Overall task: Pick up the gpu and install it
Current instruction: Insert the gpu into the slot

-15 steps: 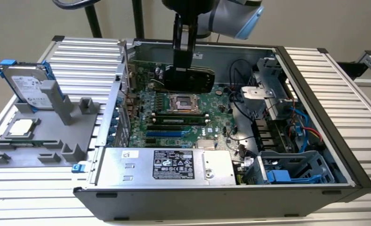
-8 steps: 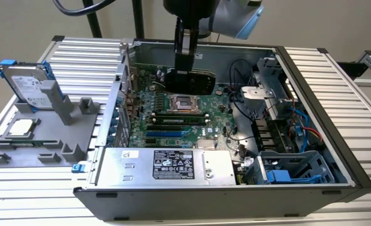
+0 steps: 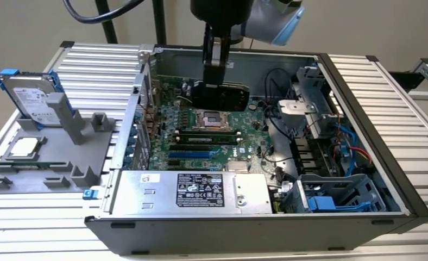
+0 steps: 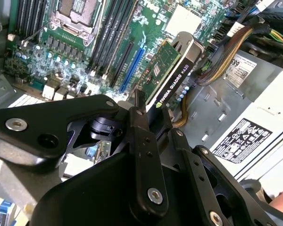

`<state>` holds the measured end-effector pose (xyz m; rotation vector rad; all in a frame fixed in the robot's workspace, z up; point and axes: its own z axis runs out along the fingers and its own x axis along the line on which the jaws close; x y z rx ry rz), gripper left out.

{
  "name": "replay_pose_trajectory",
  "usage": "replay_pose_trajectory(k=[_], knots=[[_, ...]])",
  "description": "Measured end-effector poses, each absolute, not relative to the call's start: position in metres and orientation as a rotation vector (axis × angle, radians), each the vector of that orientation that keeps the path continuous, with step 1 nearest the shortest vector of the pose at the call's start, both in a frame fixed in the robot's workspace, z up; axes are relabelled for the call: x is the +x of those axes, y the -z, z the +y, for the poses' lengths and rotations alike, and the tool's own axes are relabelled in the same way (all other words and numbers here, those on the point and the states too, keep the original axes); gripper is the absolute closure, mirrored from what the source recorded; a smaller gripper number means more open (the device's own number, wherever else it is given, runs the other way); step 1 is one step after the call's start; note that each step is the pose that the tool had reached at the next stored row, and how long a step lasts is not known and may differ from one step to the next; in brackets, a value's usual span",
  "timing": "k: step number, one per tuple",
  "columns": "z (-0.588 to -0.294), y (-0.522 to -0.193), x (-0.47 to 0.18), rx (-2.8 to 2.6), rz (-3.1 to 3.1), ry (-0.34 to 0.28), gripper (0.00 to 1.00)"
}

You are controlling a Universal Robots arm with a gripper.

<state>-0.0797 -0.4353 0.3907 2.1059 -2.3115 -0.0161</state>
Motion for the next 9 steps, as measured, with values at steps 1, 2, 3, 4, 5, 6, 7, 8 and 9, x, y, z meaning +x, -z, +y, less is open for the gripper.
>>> replay_pose_trajectory(k=[1, 2, 3, 4, 5, 6, 7, 8, 9], knots=[[-0.4353, -0.3904, -0.0797, 2.106, -2.312, 0.016, 1.00], [-0.4353, -0.3899, -0.0796, 2.106, -2.312, 0.016, 1.00], [-0.4353, -0.3893, -0.0796, 2.106, -2.312, 0.016, 1.00], [-0.4353, -0.3886, -0.0796, 2.106, -2.312, 0.016, 1.00], [-0.4353, -0.3878, -0.0796, 2.106, -2.311, 0.016, 1.00], [-0.4353, -0.3871, -0.0796, 2.106, -2.311, 0.016, 1.00], [-0.4353, -0.3863, -0.0795, 2.106, -2.311, 0.016, 1.00], [-0.4353, -0.3857, -0.0796, 2.106, -2.311, 0.016, 1.00], [-0.4353, -0.3851, -0.0796, 2.106, -2.311, 0.016, 1.00]])
